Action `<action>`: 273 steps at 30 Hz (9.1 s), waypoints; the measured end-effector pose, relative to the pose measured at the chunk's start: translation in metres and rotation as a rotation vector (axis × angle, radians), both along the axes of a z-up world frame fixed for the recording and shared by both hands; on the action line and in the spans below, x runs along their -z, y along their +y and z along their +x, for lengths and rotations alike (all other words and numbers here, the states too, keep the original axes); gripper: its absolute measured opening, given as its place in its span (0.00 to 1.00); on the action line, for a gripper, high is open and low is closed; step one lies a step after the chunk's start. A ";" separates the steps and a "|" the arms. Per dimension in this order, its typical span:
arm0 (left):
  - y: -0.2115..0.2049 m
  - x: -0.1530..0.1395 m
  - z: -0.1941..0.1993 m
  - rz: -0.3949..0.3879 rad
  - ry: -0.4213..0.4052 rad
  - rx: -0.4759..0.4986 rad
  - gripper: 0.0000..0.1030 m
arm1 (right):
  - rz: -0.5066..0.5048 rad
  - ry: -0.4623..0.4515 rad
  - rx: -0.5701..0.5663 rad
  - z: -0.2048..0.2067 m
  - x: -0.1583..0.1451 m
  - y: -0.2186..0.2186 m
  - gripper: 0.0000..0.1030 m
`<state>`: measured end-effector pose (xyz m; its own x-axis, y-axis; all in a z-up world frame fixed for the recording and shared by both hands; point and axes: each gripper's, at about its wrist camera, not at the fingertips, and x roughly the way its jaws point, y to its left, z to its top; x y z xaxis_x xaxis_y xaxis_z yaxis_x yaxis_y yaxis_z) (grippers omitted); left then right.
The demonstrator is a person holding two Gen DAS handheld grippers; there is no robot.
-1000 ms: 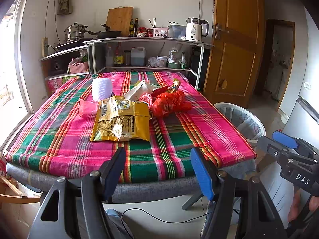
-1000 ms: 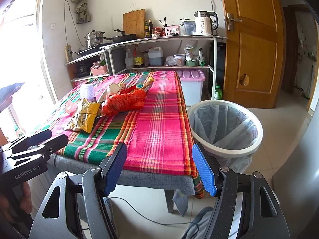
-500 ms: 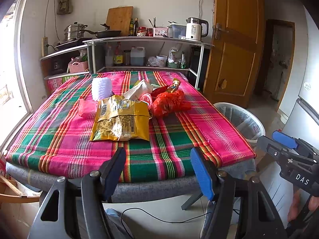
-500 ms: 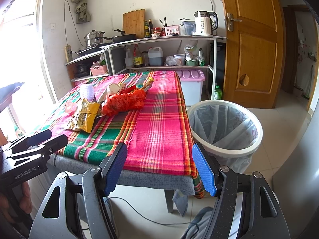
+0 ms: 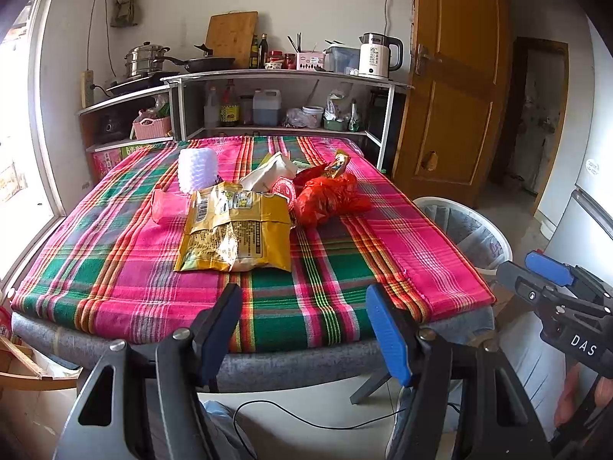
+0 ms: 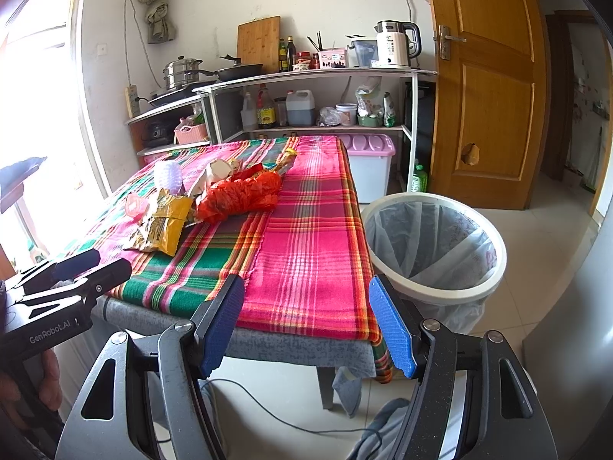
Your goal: Collect trash
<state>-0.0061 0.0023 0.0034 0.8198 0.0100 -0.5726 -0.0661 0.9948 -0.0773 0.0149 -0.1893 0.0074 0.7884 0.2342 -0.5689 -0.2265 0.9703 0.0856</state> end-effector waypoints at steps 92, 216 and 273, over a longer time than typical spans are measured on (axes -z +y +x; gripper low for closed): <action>0.048 -0.011 0.058 -0.047 0.007 -0.016 0.31 | 0.145 0.183 -0.022 0.118 0.004 0.035 0.39; 0.059 0.007 0.103 -0.137 0.029 -0.025 0.61 | 0.108 0.139 -0.137 0.105 0.004 0.036 0.51; 0.115 0.035 0.136 -0.271 0.084 -0.047 0.41 | -0.032 0.318 -0.374 0.226 0.043 0.156 0.56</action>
